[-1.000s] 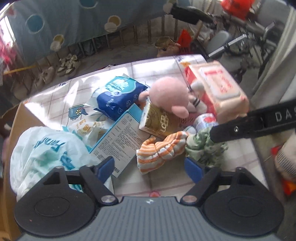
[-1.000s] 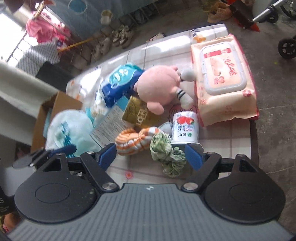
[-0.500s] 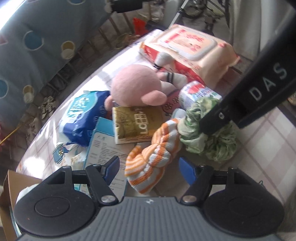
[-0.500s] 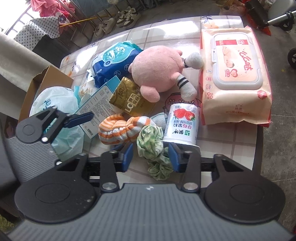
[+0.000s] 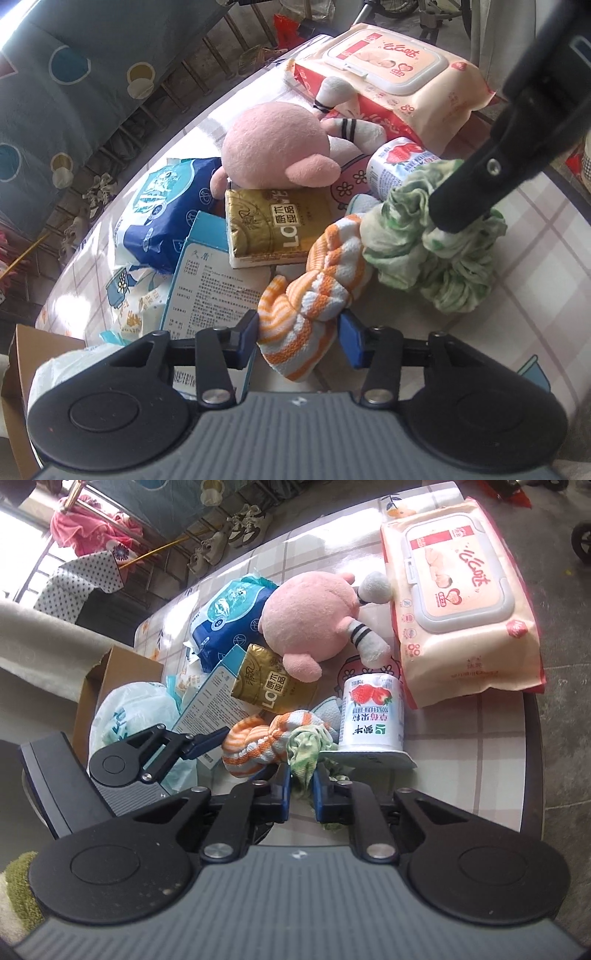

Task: Organize soft objects
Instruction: 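Reach the left tool to the orange-striped sock while the right tool reaches the green scrunchie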

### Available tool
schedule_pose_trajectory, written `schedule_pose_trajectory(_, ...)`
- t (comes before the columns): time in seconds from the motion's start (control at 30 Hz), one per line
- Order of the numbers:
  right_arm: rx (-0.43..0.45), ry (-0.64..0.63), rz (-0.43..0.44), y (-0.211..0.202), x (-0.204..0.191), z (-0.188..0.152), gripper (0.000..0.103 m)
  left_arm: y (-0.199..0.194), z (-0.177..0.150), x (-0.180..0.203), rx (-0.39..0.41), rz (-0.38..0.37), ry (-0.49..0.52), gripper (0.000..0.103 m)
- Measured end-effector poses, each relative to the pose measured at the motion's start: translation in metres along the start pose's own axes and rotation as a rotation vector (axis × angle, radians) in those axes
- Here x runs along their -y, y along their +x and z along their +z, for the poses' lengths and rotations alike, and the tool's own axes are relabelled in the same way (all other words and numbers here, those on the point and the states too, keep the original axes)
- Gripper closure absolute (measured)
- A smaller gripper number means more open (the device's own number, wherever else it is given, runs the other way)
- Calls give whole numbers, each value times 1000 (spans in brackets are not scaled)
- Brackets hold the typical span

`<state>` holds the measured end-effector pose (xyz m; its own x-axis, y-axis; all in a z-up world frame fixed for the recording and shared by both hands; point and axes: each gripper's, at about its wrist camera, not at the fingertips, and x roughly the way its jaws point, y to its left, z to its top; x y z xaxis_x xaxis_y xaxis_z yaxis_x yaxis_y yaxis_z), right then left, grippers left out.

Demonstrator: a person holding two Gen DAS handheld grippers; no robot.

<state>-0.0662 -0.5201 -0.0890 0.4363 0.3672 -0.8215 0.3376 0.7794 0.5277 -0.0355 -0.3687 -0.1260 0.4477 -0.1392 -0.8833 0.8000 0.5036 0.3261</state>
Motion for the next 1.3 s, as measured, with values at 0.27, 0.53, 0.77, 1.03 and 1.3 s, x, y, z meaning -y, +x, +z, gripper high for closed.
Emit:
schedule_pose_trajectory(0.27, -15, 127, 119, -15, -2, -5, 92, -33, -34, -24, -127, -125, -291, 71)
schedule_pose_trajectory(0.53, -74, 364, 217, -2, 17, -32, 92, -38, -73, -28, -267, -277, -591, 74)
schedule_pose_trajectory(0.77, -109, 503, 112, 24, 61, -49, 89, -45, -76, -31, -255, -260, -592, 62)
schedule_pose_trajectory(1.03, -86, 333, -24, 8, 37, -38, 46, -63, -57, -30, -152, -212, -419, 48)
schedule_pose_trajectory(1.3, -99, 196, -112, 25, 11, -33, 21, -48, -44, -14, -147, -236, -292, 46)
